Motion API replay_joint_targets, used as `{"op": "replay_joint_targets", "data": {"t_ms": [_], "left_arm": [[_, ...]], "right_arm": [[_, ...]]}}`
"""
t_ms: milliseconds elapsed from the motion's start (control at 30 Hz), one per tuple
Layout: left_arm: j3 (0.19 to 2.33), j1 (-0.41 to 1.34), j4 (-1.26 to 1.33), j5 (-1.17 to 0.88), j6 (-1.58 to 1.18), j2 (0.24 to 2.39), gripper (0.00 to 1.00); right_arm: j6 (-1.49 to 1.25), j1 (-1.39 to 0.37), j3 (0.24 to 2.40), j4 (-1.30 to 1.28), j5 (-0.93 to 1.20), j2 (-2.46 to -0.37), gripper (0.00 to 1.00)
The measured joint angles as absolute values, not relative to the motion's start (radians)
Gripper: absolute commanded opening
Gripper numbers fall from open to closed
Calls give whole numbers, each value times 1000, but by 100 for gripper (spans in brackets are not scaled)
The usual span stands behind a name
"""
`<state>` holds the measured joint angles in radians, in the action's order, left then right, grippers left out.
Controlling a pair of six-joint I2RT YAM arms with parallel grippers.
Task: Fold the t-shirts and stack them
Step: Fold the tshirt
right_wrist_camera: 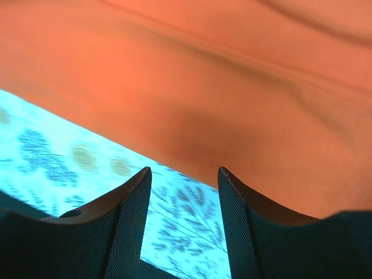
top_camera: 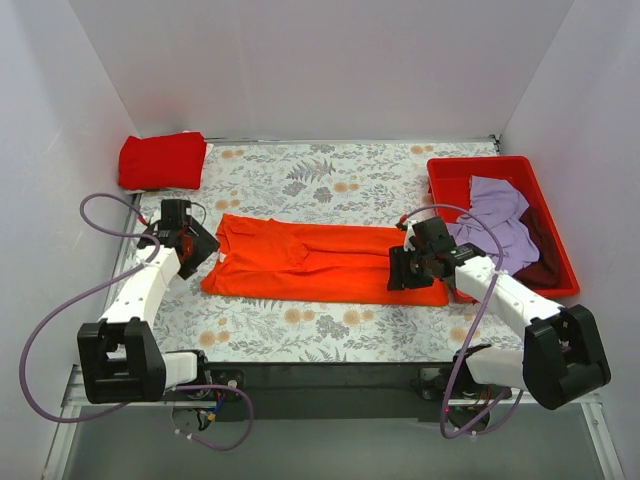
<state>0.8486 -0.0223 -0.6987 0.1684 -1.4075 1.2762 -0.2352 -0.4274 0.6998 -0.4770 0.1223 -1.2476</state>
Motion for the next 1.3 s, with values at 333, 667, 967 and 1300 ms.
{"op": "replay_joint_targets", "data": {"t_ms": [333, 667, 967, 1300], "left_arm": [[904, 81, -638, 55, -1324, 1266, 66], [1051, 129, -489, -53, -1254, 1495, 65], [1044, 152, -372, -61, -1208, 1569, 66], [989, 168, -327, -57, -1193, 1569, 66]], "right_arm": [[-386, -452, 793, -113, 385, -1383, 48], [-550, -547, 977, 204, 517, -1746, 41], [-683, -602, 1115, 306, 496, -1946, 40], [-783, -620, 1116, 320, 450, -2003, 38]]}}
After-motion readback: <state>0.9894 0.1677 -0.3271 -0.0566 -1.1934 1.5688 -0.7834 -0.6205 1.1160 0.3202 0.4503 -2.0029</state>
